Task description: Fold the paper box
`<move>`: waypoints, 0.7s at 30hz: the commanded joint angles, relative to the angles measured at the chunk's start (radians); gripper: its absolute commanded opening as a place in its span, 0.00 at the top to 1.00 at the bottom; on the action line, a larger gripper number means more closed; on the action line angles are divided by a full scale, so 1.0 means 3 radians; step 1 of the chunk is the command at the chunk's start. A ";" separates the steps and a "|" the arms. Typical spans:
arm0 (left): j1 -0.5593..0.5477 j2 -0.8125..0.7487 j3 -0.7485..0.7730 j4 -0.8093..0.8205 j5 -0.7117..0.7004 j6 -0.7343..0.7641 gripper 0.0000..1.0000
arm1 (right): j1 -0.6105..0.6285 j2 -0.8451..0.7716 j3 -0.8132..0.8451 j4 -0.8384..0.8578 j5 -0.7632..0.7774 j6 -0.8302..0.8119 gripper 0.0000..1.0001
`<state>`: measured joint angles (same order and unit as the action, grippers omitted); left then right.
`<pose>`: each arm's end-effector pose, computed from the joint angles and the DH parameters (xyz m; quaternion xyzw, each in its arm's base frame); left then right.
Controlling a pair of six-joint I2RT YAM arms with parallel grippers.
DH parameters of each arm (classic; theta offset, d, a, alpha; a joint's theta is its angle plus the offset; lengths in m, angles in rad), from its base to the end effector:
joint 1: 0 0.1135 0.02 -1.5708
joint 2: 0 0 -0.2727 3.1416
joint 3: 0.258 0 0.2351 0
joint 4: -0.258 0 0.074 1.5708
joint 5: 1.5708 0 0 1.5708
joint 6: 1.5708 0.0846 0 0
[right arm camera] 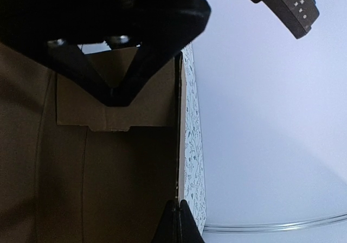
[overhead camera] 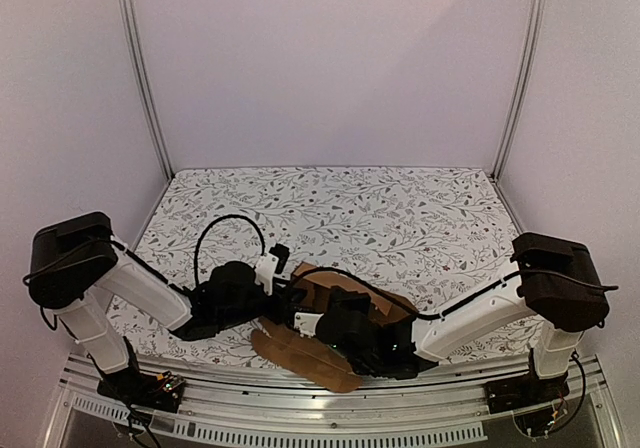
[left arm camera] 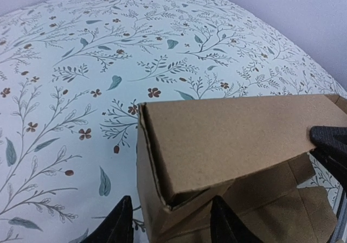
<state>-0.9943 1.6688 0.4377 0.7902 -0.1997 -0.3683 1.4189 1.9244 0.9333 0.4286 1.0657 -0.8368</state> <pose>0.1890 -0.2599 0.1236 0.2080 0.8160 -0.2701 0.4668 0.1316 0.3707 0.1507 -0.5762 0.5450 -0.3067 0.5262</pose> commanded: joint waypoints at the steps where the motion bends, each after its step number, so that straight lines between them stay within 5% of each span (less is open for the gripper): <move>1: -0.0035 0.0162 0.0027 0.0151 0.0012 -0.0004 0.60 | -0.0003 0.0044 -0.0036 -0.0005 -0.0126 0.0090 1.00; 15: -0.0035 0.0245 0.0184 0.0267 0.0133 0.0007 0.94 | 0.0019 0.0057 0.0136 -0.0109 -0.0147 0.0245 1.00; 21: -0.0035 0.0216 0.0193 0.0242 0.0161 0.0012 1.00 | 0.0055 -0.0026 0.0198 -0.0185 -0.0225 0.0371 0.81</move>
<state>-0.9932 1.7359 0.4664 0.8223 -0.1986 -0.3668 1.4254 1.9244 0.9695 0.4095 1.0531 -0.7792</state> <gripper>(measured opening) 0.025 0.116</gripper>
